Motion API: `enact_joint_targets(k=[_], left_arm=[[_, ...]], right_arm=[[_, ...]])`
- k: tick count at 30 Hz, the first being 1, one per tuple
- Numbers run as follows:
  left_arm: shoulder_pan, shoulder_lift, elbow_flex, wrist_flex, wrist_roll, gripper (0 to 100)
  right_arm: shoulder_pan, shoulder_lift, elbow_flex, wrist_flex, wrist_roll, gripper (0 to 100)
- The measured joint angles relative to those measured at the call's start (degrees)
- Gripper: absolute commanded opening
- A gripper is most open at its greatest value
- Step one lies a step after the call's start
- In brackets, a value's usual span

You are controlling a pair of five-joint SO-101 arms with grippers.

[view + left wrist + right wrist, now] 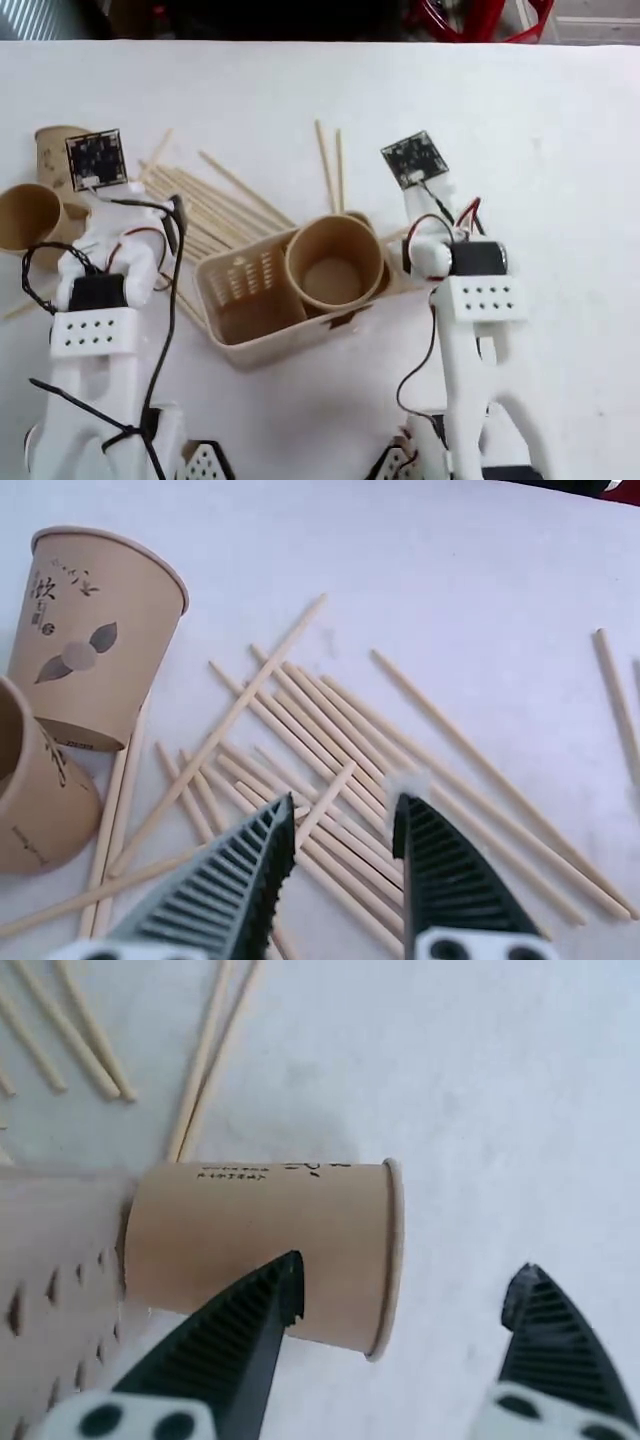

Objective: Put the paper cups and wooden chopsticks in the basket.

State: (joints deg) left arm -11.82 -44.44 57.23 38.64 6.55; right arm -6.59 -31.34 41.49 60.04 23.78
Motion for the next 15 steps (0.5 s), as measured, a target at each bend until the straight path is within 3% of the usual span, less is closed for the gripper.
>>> enact_joint_targets(k=[7, 14, 15], left_arm=[[0.0, 0.0, 0.0, 0.0, 0.0, 17], [0.0, 0.0, 0.0, 0.0, 0.0, 17], [0.0, 0.0, 0.0, 0.0, 0.0, 17]], right_arm=[[0.2, 9.3, -0.3, -2.6, -0.8, 30.8], [0.4, 13.6, -0.5, -0.6, -0.8, 0.9], [0.4, 13.6, -0.6, -0.1, -0.8, 1.6]])
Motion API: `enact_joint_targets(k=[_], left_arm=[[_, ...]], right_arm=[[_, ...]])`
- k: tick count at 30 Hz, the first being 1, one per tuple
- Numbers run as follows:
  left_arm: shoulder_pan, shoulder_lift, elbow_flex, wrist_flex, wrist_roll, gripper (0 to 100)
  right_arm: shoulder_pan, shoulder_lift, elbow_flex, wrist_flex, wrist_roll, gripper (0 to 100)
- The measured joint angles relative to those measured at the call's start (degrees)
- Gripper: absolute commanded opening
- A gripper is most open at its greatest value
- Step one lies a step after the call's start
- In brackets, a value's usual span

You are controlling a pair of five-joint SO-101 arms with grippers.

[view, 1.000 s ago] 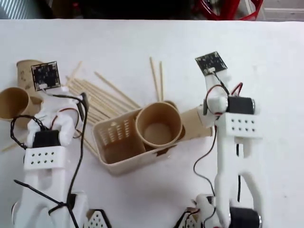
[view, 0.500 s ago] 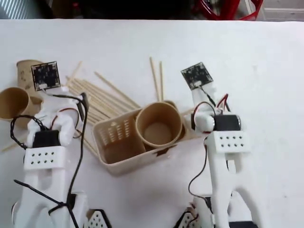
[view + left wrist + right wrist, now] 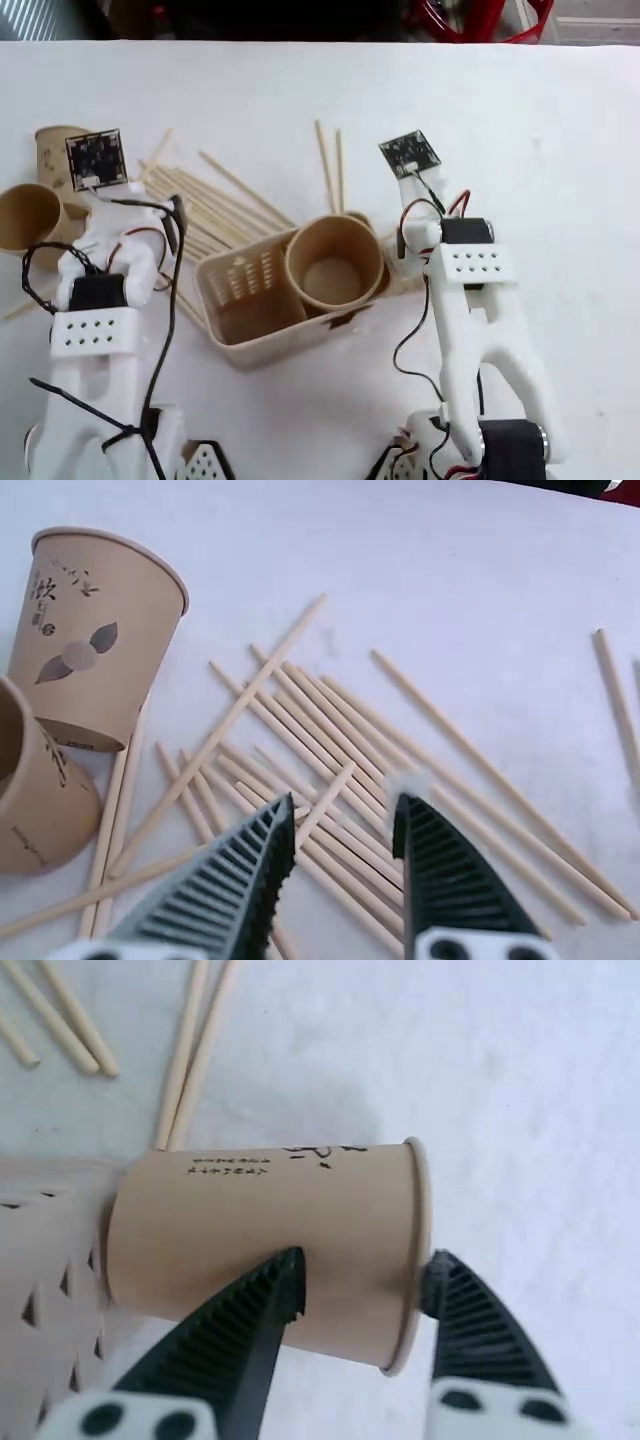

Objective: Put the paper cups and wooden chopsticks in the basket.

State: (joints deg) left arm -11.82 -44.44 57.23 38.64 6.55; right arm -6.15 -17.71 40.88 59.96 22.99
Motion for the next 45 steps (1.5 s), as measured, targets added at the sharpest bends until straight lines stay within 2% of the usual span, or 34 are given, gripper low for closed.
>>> enact_joint_targets(k=[2, 7, 12, 19, 24, 29, 33, 36, 41, 45], left_arm=[[0.0, 0.0, 0.0, 0.0, 0.0, 17], [0.0, 0.0, 0.0, 0.0, 0.0, 17], [0.0, 0.0, 0.0, 0.0, 0.0, 17], [0.0, 0.0, 0.0, 0.0, 0.0, 17], [0.0, 0.0, 0.0, 0.0, 0.0, 17], [0.0, 0.0, 0.0, 0.0, 0.0, 17], [0.0, 0.0, 0.0, 0.0, 0.0, 17], [0.0, 0.0, 0.0, 0.0, 0.0, 17], [0.0, 0.0, 0.0, 0.0, 0.0, 17], [0.0, 0.0, 0.0, 0.0, 0.0, 17]], right_arm=[[0.3, 0.0, -0.1, 1.2, 0.0, 3.9], [0.8, 0.1, -1.4, 3.6, 0.0, 1.7], [4.1, 1.9, -8.3, 8.2, 0.1, 1.6], [13.1, -1.3, -25.2, 18.8, 6.3, 1.6], [14.5, -6.4, -33.7, 24.9, 10.4, 1.7], [14.7, -7.5, -33.1, 27.6, 10.8, 1.8], [11.6, -9.1, -26.9, 26.5, 12.7, 1.8], [6.2, -13.7, -21.6, 23.4, 12.3, 1.8], [-6.9, -19.6, -10.6, 13.4, 7.7, 1.8], [-9.1, -20.3, -2.6, 1.3, 1.1, 1.8]])
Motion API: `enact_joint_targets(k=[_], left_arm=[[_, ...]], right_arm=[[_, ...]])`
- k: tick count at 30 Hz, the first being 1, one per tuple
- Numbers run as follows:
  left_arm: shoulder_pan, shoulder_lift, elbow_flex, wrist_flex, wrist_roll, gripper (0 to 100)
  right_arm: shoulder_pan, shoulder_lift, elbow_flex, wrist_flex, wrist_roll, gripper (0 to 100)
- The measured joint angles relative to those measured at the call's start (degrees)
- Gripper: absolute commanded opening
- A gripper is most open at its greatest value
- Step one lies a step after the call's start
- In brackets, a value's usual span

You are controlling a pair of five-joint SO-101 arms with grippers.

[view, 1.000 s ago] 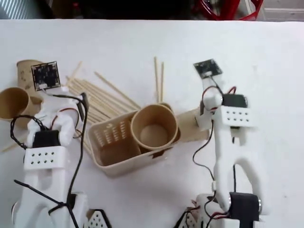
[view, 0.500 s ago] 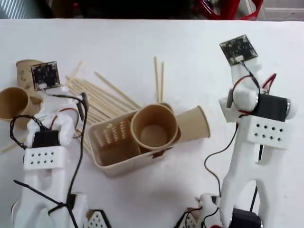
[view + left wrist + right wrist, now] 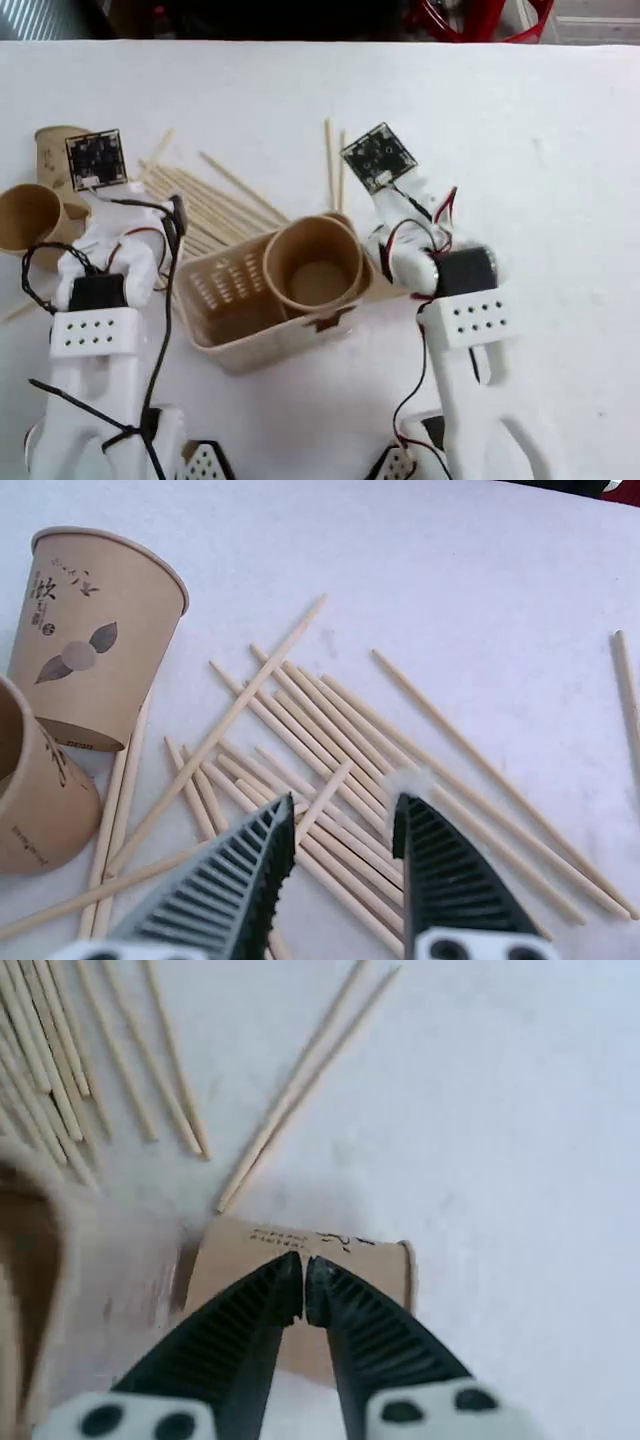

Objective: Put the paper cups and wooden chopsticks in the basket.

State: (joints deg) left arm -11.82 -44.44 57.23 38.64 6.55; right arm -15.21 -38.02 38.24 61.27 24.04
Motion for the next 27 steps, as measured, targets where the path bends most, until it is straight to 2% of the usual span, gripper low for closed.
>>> enact_joint_targets(k=[2, 6, 13, 21, 25, 27], left_arm=[[0.0, 0.0, 0.0, 0.0, 0.0, 17], [0.0, 0.0, 0.0, 0.0, 0.0, 17], [0.0, 0.0, 0.0, 0.0, 0.0, 17], [0.0, 0.0, 0.0, 0.0, 0.0, 17], [0.0, 0.0, 0.0, 0.0, 0.0, 17], [0.0, 0.0, 0.7, -0.3, 0.0, 17]], right_arm=[[-0.3, 0.3, 3.3, -4.5, -1.1, 1.8], [1.8, 5.2, 6.9, -7.8, 1.3, 1.8], [17.0, 13.8, 6.9, -17.1, 2.5, 1.8], [33.1, 21.3, 7.0, -23.5, 9.9, 1.8], [38.2, 21.2, 6.9, -24.6, 10.1, 1.8], [38.9, 19.8, 5.0, -21.7, 10.1, 1.9]])
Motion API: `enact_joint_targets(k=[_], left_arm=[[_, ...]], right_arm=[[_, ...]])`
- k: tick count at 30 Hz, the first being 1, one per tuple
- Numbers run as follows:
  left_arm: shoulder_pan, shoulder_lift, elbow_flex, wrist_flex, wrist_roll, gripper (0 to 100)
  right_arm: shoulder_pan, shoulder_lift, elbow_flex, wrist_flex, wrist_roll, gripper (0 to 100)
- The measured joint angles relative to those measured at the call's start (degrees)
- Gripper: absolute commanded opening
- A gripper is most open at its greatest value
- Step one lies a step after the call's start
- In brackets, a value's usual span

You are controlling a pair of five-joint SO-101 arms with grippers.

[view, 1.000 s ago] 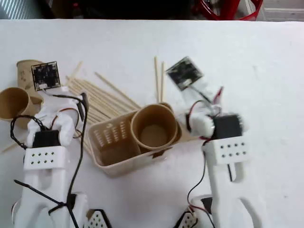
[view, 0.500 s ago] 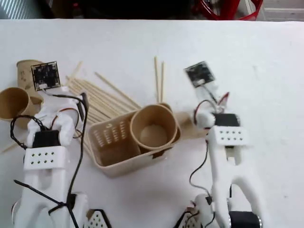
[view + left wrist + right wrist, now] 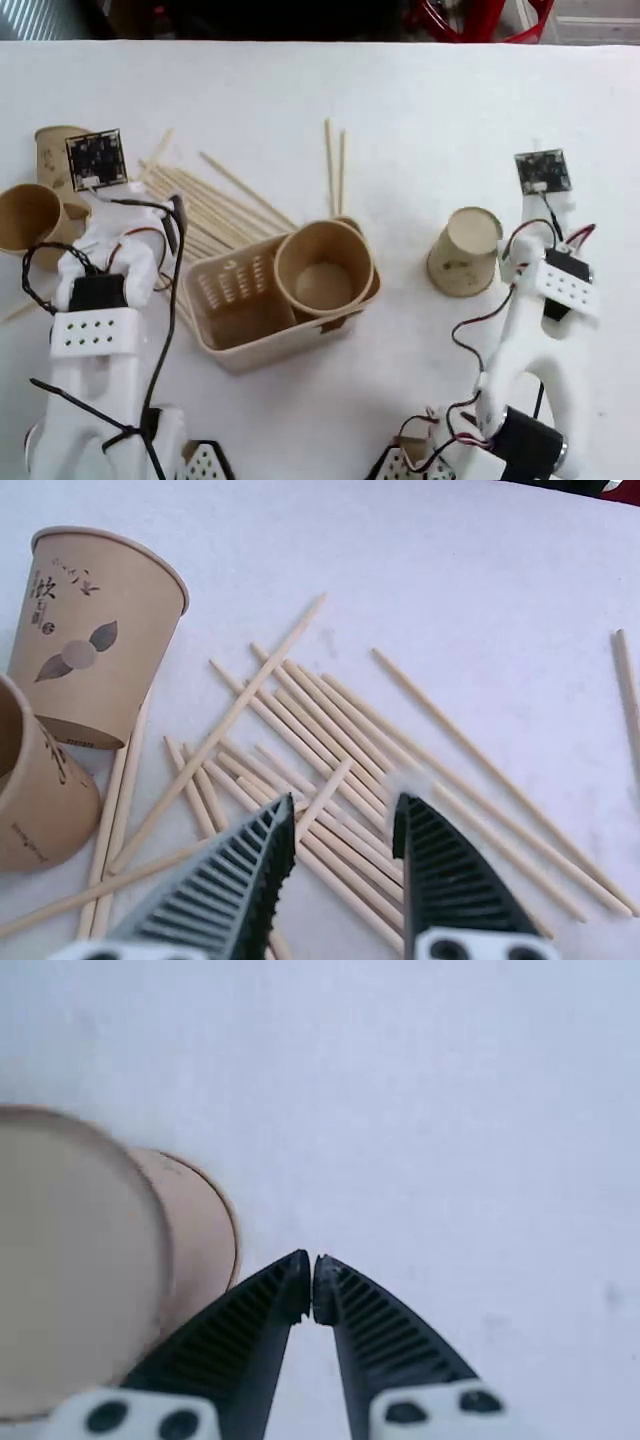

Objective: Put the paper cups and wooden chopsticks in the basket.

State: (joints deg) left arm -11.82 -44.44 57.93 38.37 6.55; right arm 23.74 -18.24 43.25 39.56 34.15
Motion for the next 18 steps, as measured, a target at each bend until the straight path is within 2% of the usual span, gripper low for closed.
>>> enact_joint_targets(k=[5, 10, 13, 18], left_arm=[[0.0, 0.0, 0.2, -1.1, 0.0, 17], [0.0, 0.0, 0.2, -1.1, 0.0, 17], [0.0, 0.0, 0.2, -1.1, 0.0, 17], [0.0, 0.0, 0.2, -1.1, 0.0, 17]], right_arm=[[-1.1, -9.8, -11.5, 16.4, -5.1, 11.7], [-13.4, -17.9, -19.1, 32.0, -6.9, 12.6], [-19.9, -18.5, -19.3, 33.7, -7.3, 12.6], [-18.6, -13.5, -19.3, 30.9, -7.4, 12.6]])
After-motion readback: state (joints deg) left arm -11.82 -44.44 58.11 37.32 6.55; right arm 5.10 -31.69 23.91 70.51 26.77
